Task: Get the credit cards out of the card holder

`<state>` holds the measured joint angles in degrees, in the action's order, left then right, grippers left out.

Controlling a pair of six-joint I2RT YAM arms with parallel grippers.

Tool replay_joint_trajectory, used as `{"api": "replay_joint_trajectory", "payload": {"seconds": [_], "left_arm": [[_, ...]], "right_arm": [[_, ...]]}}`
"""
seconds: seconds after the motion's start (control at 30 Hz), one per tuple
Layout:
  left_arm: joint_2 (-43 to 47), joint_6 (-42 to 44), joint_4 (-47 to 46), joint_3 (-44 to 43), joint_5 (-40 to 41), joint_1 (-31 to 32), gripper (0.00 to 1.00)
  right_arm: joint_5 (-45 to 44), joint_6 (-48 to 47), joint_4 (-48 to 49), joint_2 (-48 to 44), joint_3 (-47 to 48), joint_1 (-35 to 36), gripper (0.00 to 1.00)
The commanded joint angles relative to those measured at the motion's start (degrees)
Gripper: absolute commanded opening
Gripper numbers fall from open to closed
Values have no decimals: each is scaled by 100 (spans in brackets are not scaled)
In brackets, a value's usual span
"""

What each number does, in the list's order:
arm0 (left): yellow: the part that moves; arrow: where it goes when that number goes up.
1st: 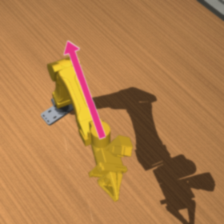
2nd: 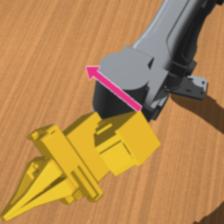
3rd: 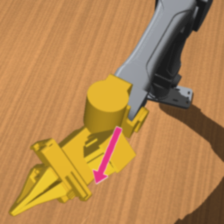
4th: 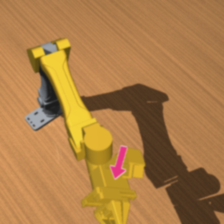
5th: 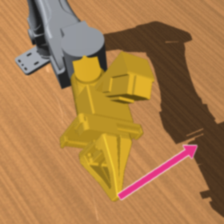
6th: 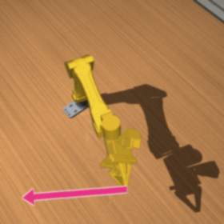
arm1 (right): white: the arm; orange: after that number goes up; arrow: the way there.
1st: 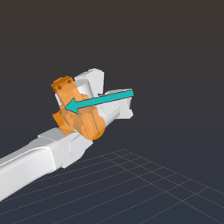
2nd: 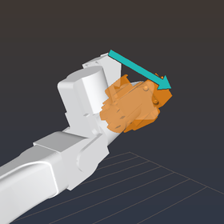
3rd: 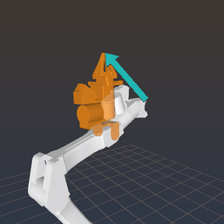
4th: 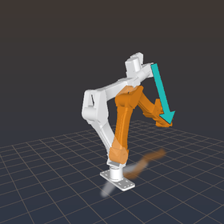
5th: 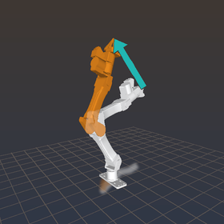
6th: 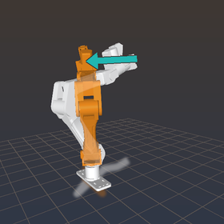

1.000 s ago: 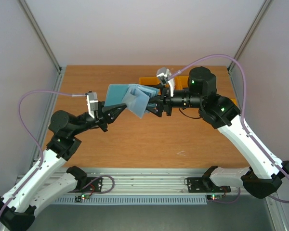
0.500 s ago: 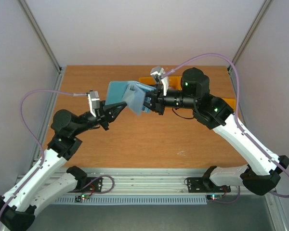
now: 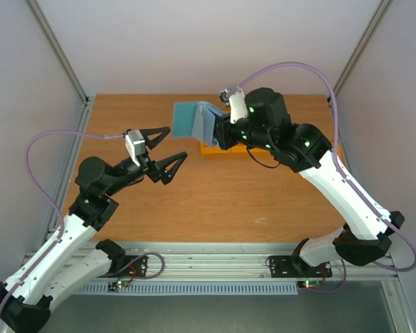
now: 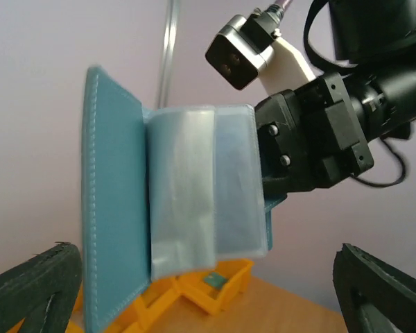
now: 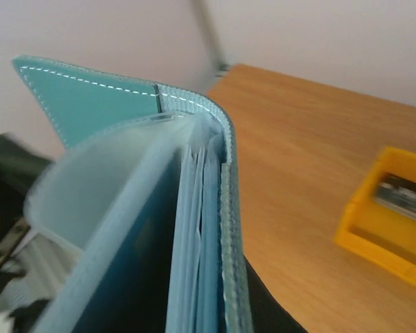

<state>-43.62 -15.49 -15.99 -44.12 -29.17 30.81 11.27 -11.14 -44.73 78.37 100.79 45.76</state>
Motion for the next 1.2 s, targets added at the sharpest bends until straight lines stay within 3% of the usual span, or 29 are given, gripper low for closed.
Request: {"api": "replay_joint_trajectory", "payload": {"seconds": [0.0,0.1,0.27,0.43,0.67,0.87,1.17], "left_arm": [[-69,880,-47,114,771,-23,99],[-93,1120,-7,172,846,-15,99],[-108,1185,85,294,914,-19,99],[-86,1210,260,383,1369,-32,99],[-92,1243,274,474,2146,-220,92],[26,824,135,471,919,-542,96],[54,268,-272,376,-1535,-672,96]], "right_arm": [[-3011,466,-1890,824,1234,594,1],[-3684,462,-2607,1573,2148,1026,1],[-3644,393,-3176,2412,3260,1298,1],[-3501,312,-3119,2305,3224,1304,1],[-2192,-250,-2492,1639,2571,1216,1],[-472,-763,-1997,923,1795,944,1],[801,-1541,-1702,185,1126,900,1]]}}
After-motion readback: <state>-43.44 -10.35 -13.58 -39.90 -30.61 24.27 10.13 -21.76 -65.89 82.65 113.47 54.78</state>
